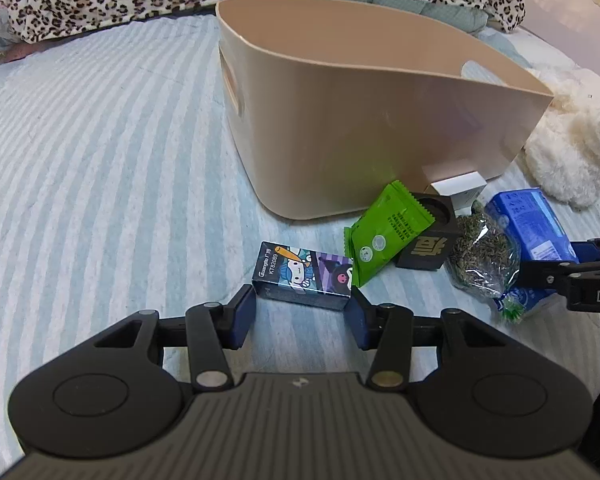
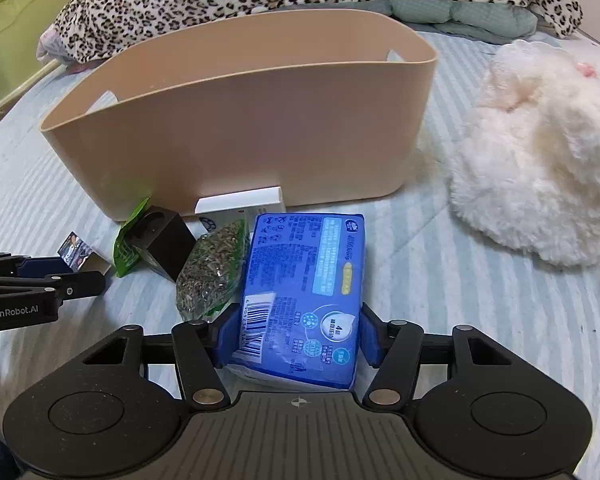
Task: Organize objects
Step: 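Lift the card box and tissue pack and carry them over the basket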
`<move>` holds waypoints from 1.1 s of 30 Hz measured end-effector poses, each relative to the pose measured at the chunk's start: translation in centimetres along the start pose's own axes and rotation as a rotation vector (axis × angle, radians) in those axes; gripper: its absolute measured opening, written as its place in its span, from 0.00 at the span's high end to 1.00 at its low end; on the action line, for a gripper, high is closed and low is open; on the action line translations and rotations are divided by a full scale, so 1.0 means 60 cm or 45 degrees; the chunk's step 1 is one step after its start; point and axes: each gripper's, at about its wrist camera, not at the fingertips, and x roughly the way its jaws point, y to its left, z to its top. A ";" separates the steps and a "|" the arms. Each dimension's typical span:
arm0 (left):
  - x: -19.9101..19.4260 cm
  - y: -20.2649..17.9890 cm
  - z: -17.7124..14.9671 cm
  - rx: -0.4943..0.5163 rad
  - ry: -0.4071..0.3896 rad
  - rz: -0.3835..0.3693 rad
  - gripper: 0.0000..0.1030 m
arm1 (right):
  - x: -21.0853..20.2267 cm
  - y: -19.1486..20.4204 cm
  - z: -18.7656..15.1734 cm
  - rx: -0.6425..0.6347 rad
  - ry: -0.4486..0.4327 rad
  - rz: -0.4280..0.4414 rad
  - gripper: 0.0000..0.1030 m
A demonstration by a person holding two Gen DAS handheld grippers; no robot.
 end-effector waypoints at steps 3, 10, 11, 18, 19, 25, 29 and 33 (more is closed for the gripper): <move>-0.013 -0.001 -0.002 0.004 -0.023 -0.001 0.51 | -0.010 -0.014 -0.002 0.021 -0.022 0.008 0.47; -0.064 -0.006 0.001 0.036 -0.111 0.013 0.51 | -0.057 -0.029 0.016 0.028 -0.134 0.027 0.48; -0.071 -0.009 0.006 0.042 -0.133 0.024 0.51 | -0.064 -0.029 0.021 0.026 -0.153 0.031 0.48; -0.127 -0.024 0.050 0.074 -0.295 0.028 0.51 | -0.122 -0.032 0.057 -0.001 -0.314 0.038 0.48; -0.134 -0.028 0.058 0.083 -0.318 0.032 0.51 | -0.129 -0.033 0.063 -0.003 -0.338 0.041 0.48; -0.165 -0.043 0.112 0.115 -0.431 0.035 0.51 | -0.159 -0.031 0.108 -0.029 -0.449 0.054 0.48; -0.168 -0.057 0.146 0.137 -0.470 0.043 0.51 | -0.165 -0.029 0.135 -0.021 -0.509 0.056 0.48; -0.142 -0.081 0.179 0.172 -0.472 0.073 0.51 | -0.154 -0.033 0.161 0.026 -0.543 0.070 0.48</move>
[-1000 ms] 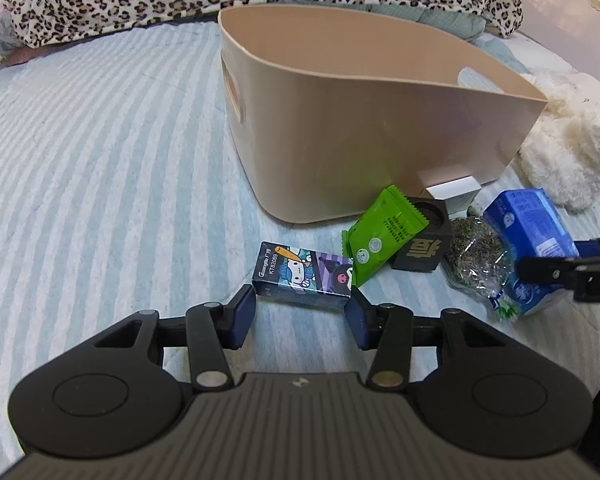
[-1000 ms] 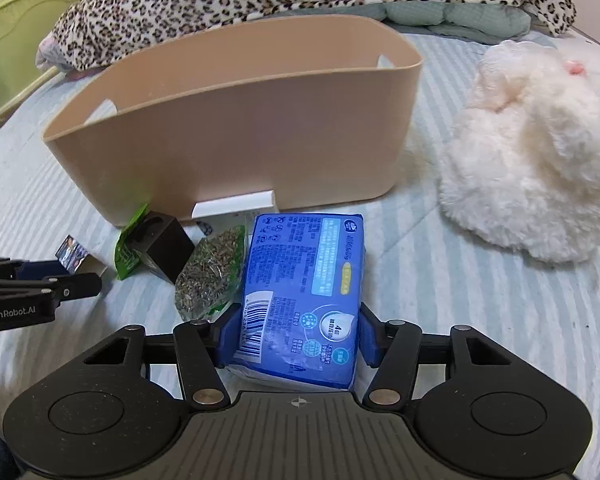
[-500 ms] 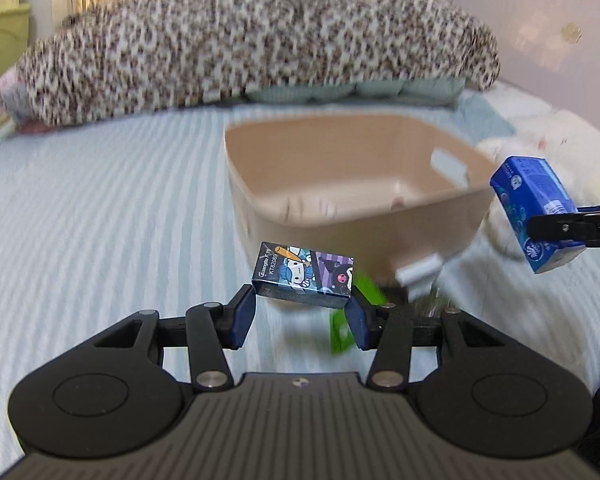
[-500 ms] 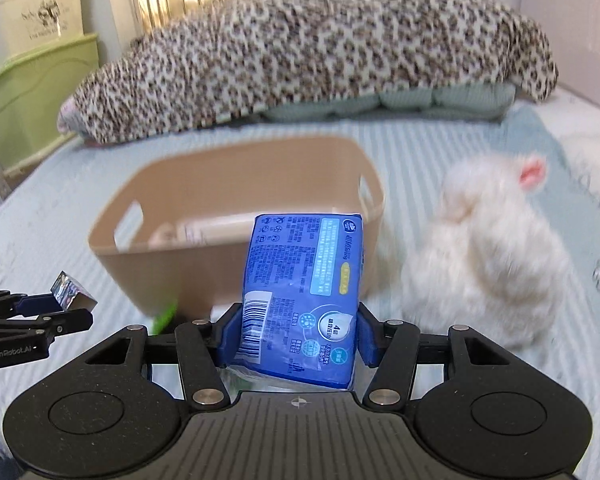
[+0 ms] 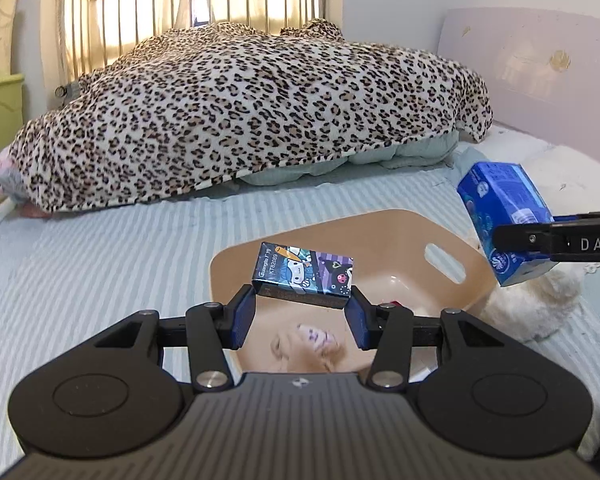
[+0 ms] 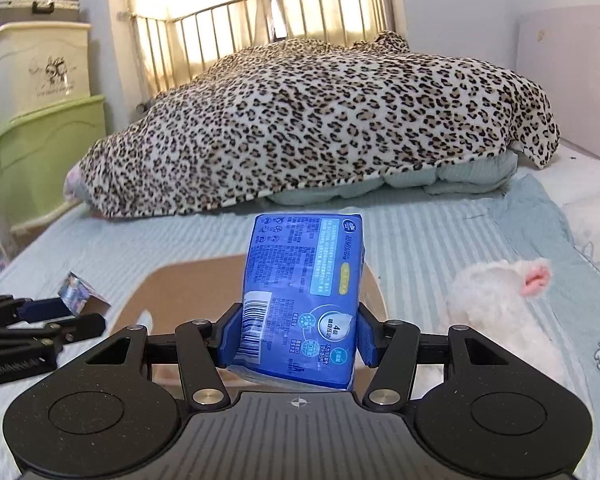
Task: Organize objects
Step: 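Lift the card box and tissue pack and carry them over the basket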
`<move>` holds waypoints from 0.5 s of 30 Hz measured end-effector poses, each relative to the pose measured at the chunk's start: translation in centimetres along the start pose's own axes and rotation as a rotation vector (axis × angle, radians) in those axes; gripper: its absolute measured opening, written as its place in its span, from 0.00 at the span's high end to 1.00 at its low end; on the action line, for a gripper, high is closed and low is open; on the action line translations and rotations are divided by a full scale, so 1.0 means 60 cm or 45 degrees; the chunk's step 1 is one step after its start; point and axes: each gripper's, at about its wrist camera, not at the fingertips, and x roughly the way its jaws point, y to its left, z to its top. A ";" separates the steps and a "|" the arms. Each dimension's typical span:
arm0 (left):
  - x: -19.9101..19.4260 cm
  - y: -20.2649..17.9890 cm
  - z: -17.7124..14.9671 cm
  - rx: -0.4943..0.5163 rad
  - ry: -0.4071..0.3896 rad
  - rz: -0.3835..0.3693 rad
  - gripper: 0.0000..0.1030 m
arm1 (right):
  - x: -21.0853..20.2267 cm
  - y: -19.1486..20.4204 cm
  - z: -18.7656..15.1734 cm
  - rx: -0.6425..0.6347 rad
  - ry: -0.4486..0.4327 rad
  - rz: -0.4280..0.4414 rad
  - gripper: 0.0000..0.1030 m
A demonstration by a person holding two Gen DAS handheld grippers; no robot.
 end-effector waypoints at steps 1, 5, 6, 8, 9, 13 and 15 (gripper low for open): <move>0.012 -0.006 0.003 0.012 0.008 0.012 0.51 | 0.008 0.000 0.004 0.008 0.001 0.001 0.48; 0.061 -0.030 0.015 0.053 0.057 0.024 0.51 | 0.043 0.001 0.011 0.012 0.012 -0.007 0.48; 0.073 -0.035 0.016 0.064 0.075 0.028 0.51 | 0.055 0.001 0.012 0.013 0.021 -0.007 0.48; 0.097 -0.046 0.014 0.076 0.117 0.034 0.51 | 0.076 0.001 0.009 0.009 0.040 -0.014 0.48; 0.108 -0.049 0.012 0.074 0.140 0.036 0.51 | 0.087 0.001 0.007 0.003 0.052 -0.020 0.48; 0.153 -0.047 0.000 0.019 0.264 0.020 0.51 | 0.129 0.001 -0.009 -0.030 0.108 -0.052 0.48; 0.171 -0.044 -0.005 -0.009 0.318 0.024 0.51 | 0.150 -0.002 -0.018 -0.039 0.144 -0.067 0.48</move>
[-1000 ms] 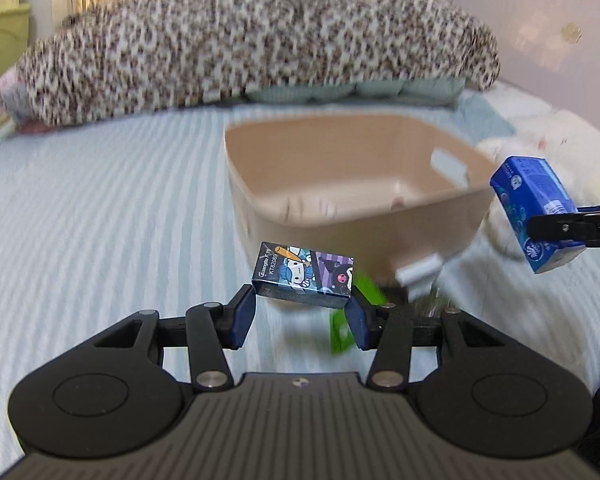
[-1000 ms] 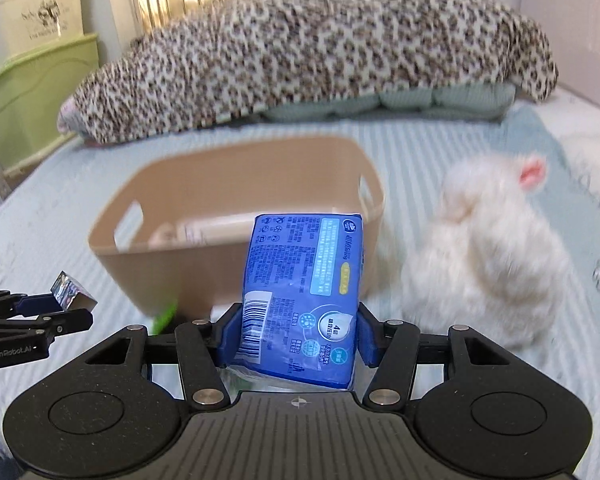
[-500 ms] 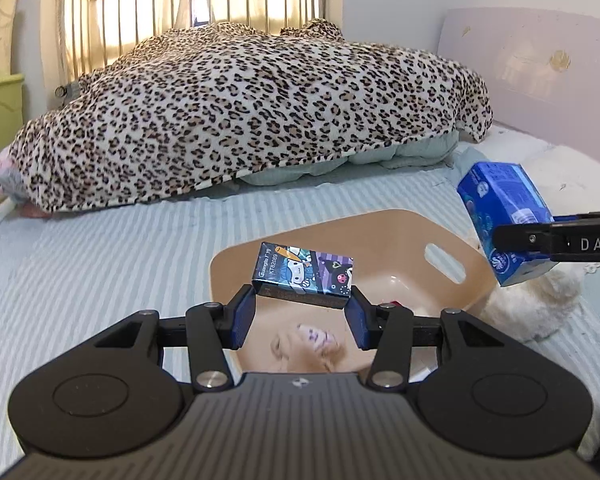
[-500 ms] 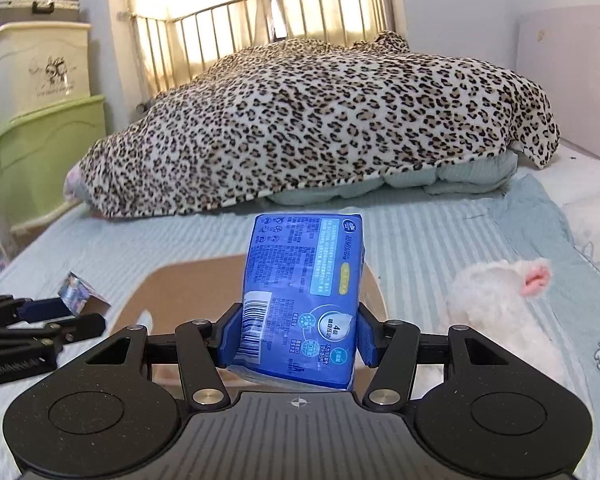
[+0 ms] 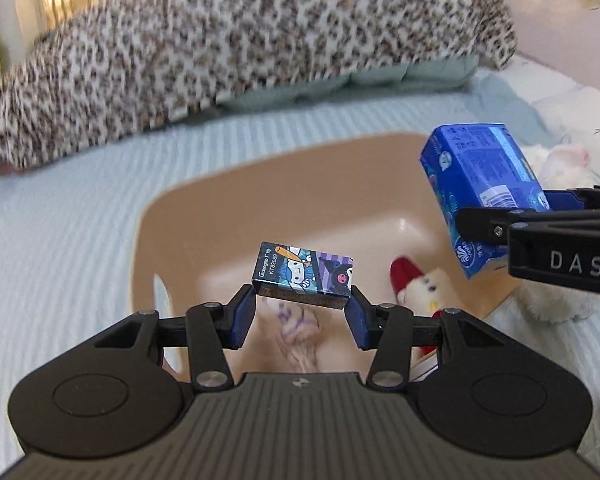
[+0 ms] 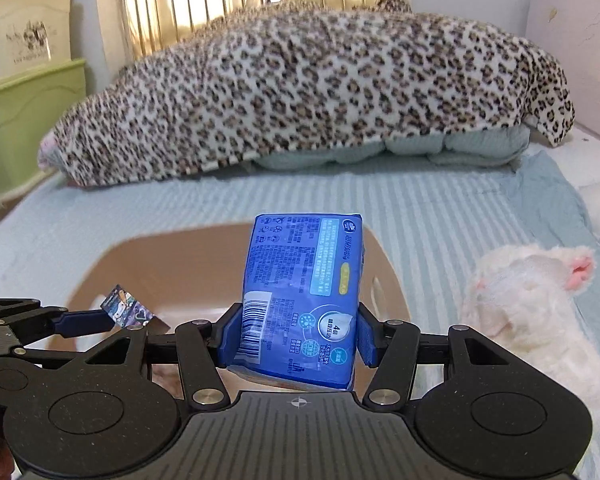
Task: Organize objects
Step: 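Lift the card box and tissue pack and carry them over the basket, then open both tools to release the boxes into the basket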
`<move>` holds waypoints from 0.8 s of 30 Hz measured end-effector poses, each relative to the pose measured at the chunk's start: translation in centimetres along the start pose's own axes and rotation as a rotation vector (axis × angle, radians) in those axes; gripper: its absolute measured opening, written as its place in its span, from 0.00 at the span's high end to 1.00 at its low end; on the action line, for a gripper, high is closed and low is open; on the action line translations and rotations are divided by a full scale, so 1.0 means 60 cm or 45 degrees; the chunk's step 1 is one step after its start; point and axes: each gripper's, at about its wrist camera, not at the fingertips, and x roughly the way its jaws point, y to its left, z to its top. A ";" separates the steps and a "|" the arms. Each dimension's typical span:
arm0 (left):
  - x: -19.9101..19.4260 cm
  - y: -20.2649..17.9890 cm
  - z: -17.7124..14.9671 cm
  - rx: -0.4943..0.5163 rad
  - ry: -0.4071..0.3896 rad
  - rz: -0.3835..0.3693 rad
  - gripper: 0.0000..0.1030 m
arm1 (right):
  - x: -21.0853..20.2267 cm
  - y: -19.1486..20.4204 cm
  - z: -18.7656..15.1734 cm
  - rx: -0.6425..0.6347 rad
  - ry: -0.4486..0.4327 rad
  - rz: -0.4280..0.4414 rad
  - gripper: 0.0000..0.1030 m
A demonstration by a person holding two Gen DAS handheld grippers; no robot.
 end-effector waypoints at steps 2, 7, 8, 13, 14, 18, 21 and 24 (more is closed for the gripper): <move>0.017 0.003 -0.006 -0.021 0.048 -0.003 0.51 | 0.017 0.000 -0.008 -0.011 0.034 -0.017 0.48; 0.028 0.020 -0.013 -0.102 0.122 -0.033 0.43 | 0.038 -0.005 -0.018 -0.040 0.105 -0.024 0.45; 0.023 0.021 -0.012 -0.095 0.121 -0.030 0.38 | 0.036 -0.006 -0.018 -0.040 0.108 -0.018 0.44; -0.019 0.022 -0.009 -0.066 0.042 -0.013 0.22 | 0.007 -0.003 -0.013 -0.086 0.063 -0.019 0.24; -0.027 0.023 -0.009 -0.058 0.035 -0.013 0.21 | -0.002 -0.001 -0.010 -0.092 0.051 -0.020 0.22; -0.063 0.023 -0.017 -0.026 -0.006 0.014 0.15 | -0.039 0.003 -0.002 -0.101 0.025 -0.006 0.12; -0.086 0.030 -0.029 -0.020 -0.011 -0.013 0.15 | -0.063 0.008 -0.002 -0.104 0.014 0.001 0.05; -0.106 0.038 -0.043 -0.001 -0.015 -0.009 0.15 | -0.079 0.014 -0.010 -0.115 0.027 0.006 0.04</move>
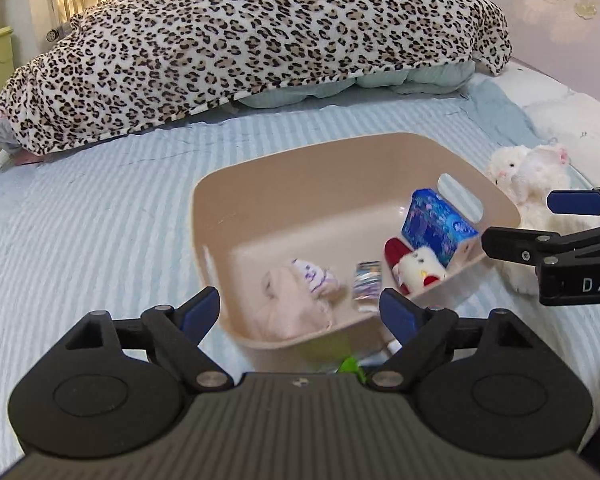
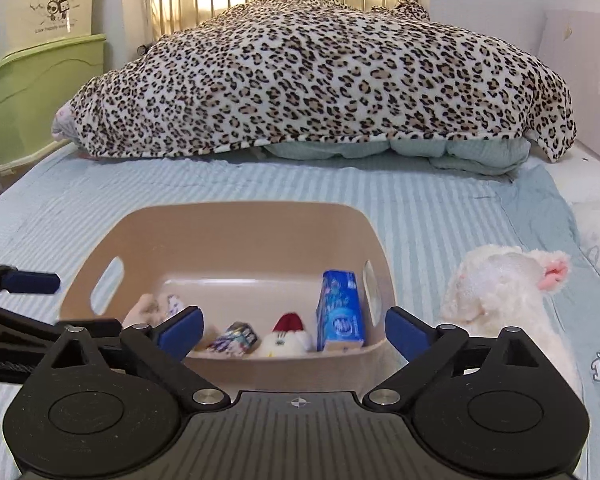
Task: Organize objects
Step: 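Open both tools to release the boxes into the basket, then grasp the green snack packet with the left tool while the right tool grasps the leaf bag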
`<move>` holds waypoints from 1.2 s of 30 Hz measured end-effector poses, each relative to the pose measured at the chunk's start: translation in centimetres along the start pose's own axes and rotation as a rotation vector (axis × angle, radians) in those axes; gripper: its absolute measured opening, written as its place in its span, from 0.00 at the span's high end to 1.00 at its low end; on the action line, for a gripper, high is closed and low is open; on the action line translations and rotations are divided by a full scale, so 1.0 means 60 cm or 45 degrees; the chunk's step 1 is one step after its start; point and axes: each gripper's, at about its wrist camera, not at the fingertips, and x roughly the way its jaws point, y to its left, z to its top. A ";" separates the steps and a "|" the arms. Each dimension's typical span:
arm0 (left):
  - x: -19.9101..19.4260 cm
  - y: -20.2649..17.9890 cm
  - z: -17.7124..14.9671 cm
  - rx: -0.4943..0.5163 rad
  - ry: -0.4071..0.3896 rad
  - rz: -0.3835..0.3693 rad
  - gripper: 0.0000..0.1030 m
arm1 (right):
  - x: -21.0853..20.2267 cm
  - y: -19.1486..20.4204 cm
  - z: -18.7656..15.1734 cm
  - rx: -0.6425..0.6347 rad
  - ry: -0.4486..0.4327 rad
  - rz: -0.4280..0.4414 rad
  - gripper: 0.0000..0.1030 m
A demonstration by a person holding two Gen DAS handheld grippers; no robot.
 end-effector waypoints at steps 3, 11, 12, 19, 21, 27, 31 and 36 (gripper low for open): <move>-0.012 0.008 -0.019 0.014 0.013 -0.005 0.14 | -0.006 0.006 -0.014 -0.010 0.026 0.002 0.03; -0.001 0.020 -0.084 0.052 0.089 -0.020 0.13 | 0.002 0.018 -0.069 0.007 0.134 0.016 0.02; 0.002 0.021 -0.092 0.054 0.099 -0.024 0.13 | 0.004 0.020 -0.075 0.003 0.146 0.018 0.02; 0.033 0.018 -0.134 0.092 0.159 -0.082 0.13 | 0.023 0.029 -0.115 0.025 0.220 0.050 0.02; 0.043 0.017 -0.143 0.098 0.175 -0.091 0.13 | 0.029 0.031 -0.124 0.027 0.237 0.069 0.02; 0.071 0.012 -0.157 0.115 0.203 -0.116 0.13 | 0.058 0.036 -0.143 0.040 0.306 0.111 0.07; 0.090 0.003 -0.159 0.140 0.200 -0.097 0.13 | 0.081 0.045 -0.151 0.036 0.352 0.124 0.10; 0.110 -0.007 -0.155 0.173 0.176 -0.057 0.14 | 0.104 0.053 -0.158 0.034 0.397 0.134 0.16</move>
